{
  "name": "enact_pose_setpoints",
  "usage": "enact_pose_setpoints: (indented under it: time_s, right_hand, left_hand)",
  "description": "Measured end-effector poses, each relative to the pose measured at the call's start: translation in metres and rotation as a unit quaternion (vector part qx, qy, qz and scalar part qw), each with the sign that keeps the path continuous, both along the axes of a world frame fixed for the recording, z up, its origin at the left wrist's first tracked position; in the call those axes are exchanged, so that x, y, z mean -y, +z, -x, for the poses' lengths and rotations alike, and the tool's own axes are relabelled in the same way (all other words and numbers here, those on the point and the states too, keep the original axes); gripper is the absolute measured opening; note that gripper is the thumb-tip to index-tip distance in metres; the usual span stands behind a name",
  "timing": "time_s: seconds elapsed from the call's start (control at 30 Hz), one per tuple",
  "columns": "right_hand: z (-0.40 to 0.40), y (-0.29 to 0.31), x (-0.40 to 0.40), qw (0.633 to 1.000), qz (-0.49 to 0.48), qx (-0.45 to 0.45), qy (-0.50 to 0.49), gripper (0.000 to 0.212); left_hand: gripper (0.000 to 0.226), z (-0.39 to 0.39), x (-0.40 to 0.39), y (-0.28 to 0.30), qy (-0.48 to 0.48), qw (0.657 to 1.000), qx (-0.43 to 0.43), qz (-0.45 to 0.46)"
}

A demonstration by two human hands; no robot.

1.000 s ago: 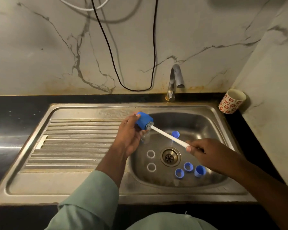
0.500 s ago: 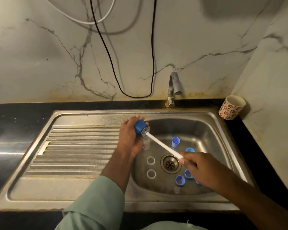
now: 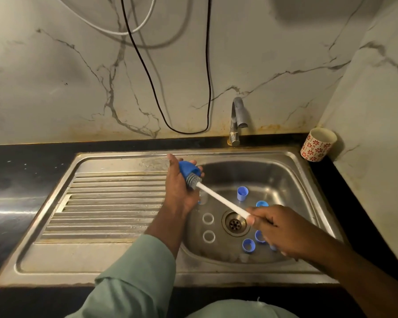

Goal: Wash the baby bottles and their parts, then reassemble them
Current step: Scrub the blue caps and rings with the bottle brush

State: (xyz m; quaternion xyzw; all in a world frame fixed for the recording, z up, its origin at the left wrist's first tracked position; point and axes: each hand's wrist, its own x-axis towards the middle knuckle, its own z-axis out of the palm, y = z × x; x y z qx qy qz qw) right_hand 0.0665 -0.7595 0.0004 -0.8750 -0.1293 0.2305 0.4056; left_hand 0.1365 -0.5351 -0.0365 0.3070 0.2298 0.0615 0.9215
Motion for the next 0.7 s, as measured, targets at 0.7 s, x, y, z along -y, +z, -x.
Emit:
enact_pose_setpoints:
  time_s: [0.7]
  right_hand:
    - [0.0, -0.004, 0.007, 0.999, -0.001, 0.025, -0.047, 0.02]
  left_hand:
    - [0.038, -0.011, 0.008, 0.012, 0.003, 0.997, -0.016, -0.078]
